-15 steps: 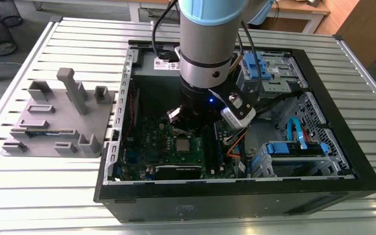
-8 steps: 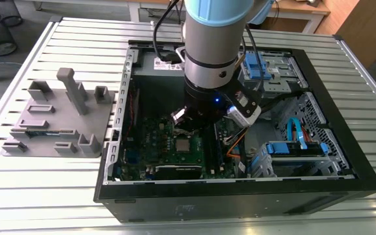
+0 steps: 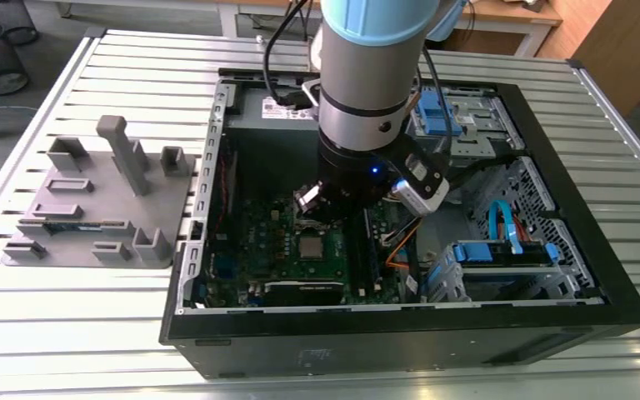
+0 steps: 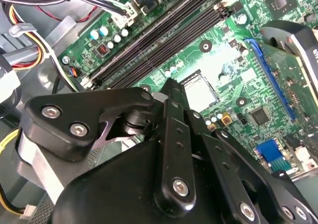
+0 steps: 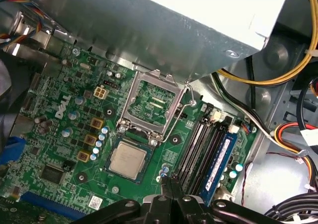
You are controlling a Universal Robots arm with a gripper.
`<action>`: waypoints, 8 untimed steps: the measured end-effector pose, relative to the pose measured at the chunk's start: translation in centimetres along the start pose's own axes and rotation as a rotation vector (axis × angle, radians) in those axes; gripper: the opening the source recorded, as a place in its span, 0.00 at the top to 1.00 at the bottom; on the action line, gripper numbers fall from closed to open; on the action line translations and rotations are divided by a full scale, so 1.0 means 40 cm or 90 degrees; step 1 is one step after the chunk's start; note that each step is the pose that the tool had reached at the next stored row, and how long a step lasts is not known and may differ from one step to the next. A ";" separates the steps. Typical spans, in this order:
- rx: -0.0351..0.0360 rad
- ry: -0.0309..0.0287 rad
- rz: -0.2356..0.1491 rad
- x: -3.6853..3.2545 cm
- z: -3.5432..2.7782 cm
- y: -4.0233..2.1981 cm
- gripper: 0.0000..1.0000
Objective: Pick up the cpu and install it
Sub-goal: 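Close the cpu cover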
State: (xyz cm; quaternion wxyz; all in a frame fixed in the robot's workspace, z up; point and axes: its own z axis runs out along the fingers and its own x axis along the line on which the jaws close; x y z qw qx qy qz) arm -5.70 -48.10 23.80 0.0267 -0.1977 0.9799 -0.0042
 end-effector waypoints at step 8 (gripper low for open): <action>-0.0166 -0.0070 0.001 -0.008 0.003 0.005 0.89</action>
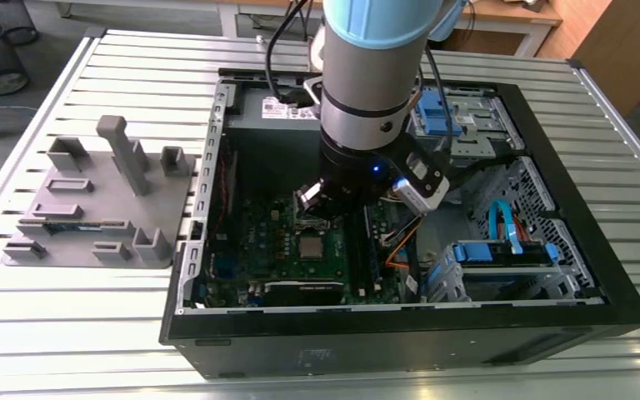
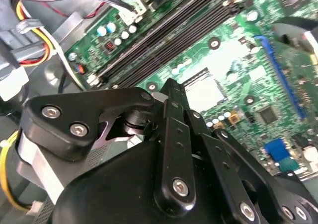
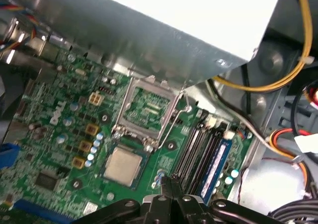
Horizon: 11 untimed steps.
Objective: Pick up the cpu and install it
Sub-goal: 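Close the cpu cover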
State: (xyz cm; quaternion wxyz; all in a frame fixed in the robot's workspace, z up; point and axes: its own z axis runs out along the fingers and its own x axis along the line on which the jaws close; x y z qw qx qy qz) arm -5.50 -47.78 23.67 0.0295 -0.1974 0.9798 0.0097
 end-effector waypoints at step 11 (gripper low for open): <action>-0.0247 -0.0097 0.002 -0.026 0.009 0.002 0.89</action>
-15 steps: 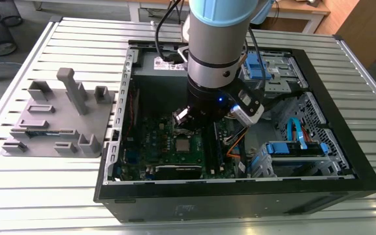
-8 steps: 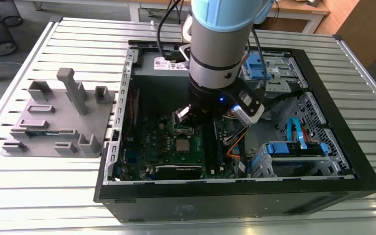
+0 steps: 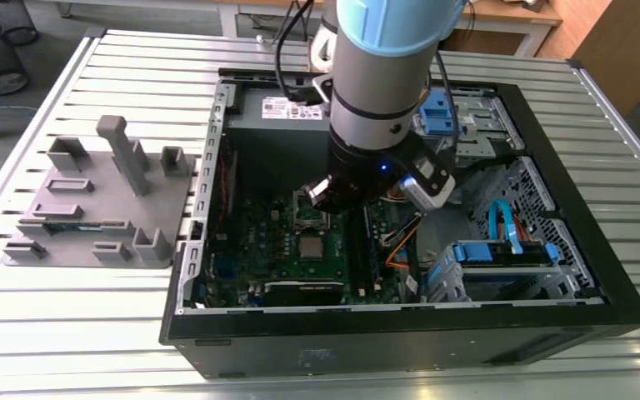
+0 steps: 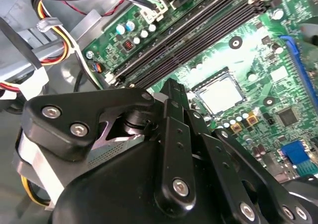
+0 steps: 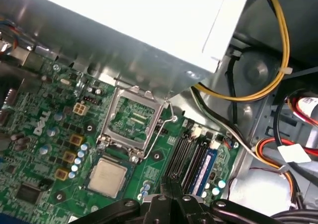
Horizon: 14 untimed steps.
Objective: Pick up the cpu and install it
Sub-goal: 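Close the cpu cover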
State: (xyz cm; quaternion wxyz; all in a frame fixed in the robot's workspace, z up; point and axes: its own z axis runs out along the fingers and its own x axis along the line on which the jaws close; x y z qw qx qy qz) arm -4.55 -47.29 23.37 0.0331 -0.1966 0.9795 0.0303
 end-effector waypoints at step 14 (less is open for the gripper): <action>-0.0033 -0.0009 0.000 -0.019 0.016 0.029 0.89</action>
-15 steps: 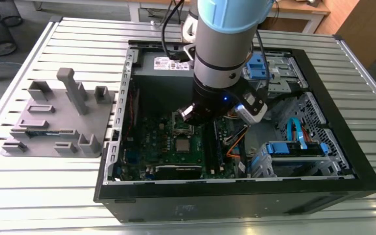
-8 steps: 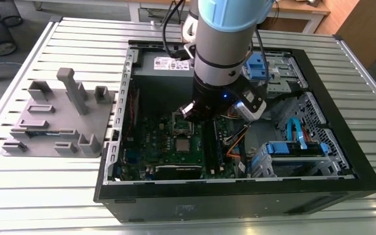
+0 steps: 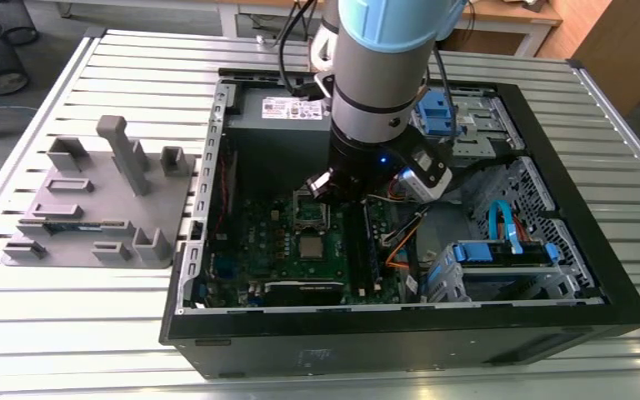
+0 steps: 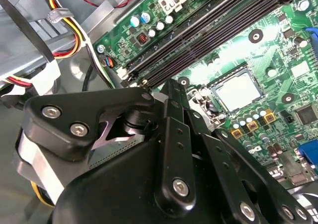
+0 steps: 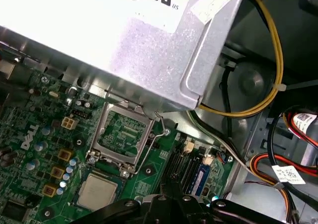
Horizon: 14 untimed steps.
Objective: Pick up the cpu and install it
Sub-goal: 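Close the cpu cover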
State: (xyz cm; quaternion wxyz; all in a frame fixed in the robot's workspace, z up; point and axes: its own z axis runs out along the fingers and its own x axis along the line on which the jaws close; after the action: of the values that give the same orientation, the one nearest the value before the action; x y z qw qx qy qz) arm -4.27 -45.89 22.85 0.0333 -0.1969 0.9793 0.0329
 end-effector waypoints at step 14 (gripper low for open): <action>-0.0086 0.0374 0.002 -0.001 0.007 0.002 0.89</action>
State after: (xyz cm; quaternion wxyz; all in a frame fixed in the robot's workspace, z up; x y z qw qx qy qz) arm -4.23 -45.78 22.56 0.0031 -0.1961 0.9800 0.0338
